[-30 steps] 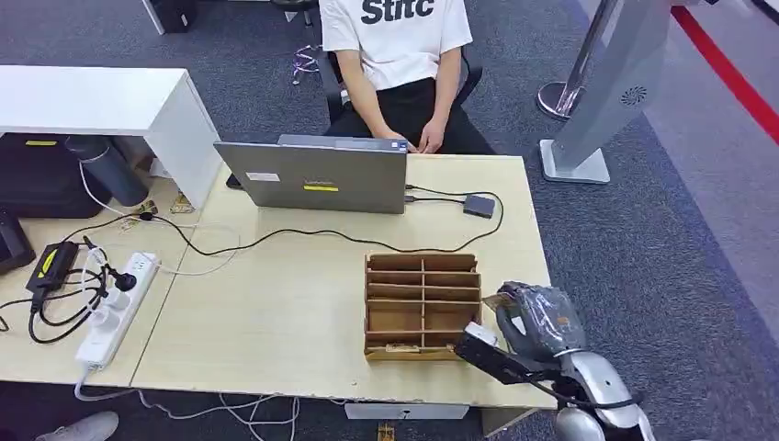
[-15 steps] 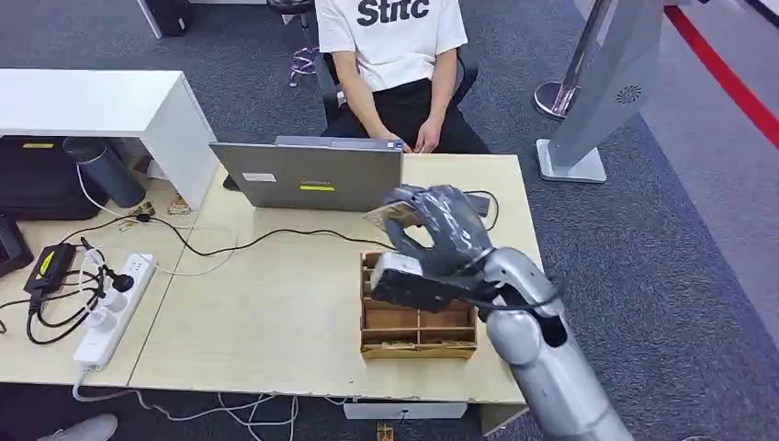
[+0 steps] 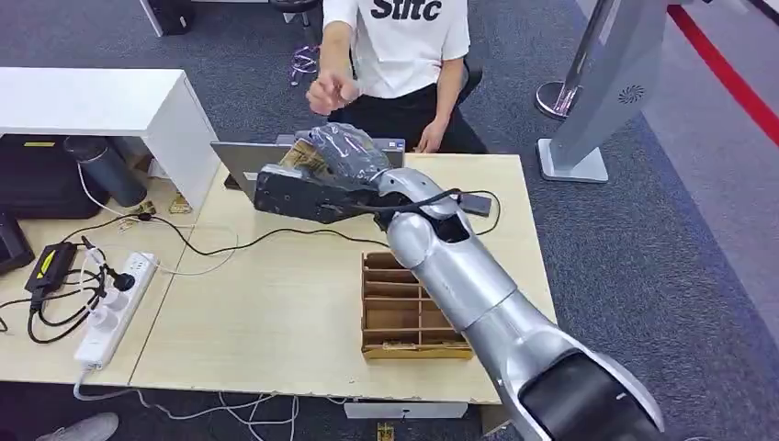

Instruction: Pass the card to the sensor for recognition and then transmit it.

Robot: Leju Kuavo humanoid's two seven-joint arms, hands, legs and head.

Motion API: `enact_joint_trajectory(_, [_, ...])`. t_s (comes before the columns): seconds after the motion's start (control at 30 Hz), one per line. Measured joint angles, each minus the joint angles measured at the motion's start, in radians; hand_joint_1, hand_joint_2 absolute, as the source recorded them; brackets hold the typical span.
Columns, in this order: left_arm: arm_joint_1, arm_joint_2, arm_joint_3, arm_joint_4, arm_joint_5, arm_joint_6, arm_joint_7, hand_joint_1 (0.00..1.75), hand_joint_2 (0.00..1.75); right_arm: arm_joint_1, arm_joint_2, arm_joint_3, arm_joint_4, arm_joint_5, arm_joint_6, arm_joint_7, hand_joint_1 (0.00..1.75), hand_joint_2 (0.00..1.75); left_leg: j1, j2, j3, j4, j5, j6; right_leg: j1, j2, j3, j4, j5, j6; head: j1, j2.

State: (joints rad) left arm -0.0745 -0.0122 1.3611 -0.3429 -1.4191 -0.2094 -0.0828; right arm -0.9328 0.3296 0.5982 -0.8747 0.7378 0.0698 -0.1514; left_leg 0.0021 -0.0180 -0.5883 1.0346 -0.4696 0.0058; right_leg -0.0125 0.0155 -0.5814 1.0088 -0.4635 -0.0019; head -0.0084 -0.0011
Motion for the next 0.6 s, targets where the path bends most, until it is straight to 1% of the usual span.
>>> enact_joint_trajectory(0.2, [0.0,0.01,-0.01,0.015,-0.001,0.0,0.011,0.0,1.75,-0.023,0.013,0.003,0.08,0.016,-0.011,0.003,1.75,1.75,0.0,0.0,0.0,0.0,0.0,0.0,0.0,0.0,0.0,0.0,0.0,0.0,0.0,0.0])
enact_joint_trajectory(0.4, [0.0,0.016,-0.012,0.025,-0.002,0.002,0.018,0.0,1.75,-0.034,0.019,0.003,0.122,0.034,-0.024,0.004,1.75,1.75,0.0,0.0,0.0,0.0,0.0,0.0,0.0,0.0,0.0,0.0,0.0,0.0,0.0,0.0])
enact_joint_trajectory(0.6, [0.0,0.016,-0.012,0.026,-0.001,0.003,0.019,0.0,1.75,-0.034,0.019,0.005,0.137,0.1,-0.066,0.04,1.75,1.75,0.0,0.001,0.0,0.0,0.0,0.0,0.0,0.0,-0.001,0.0,0.0,0.0,0.0,0.0])
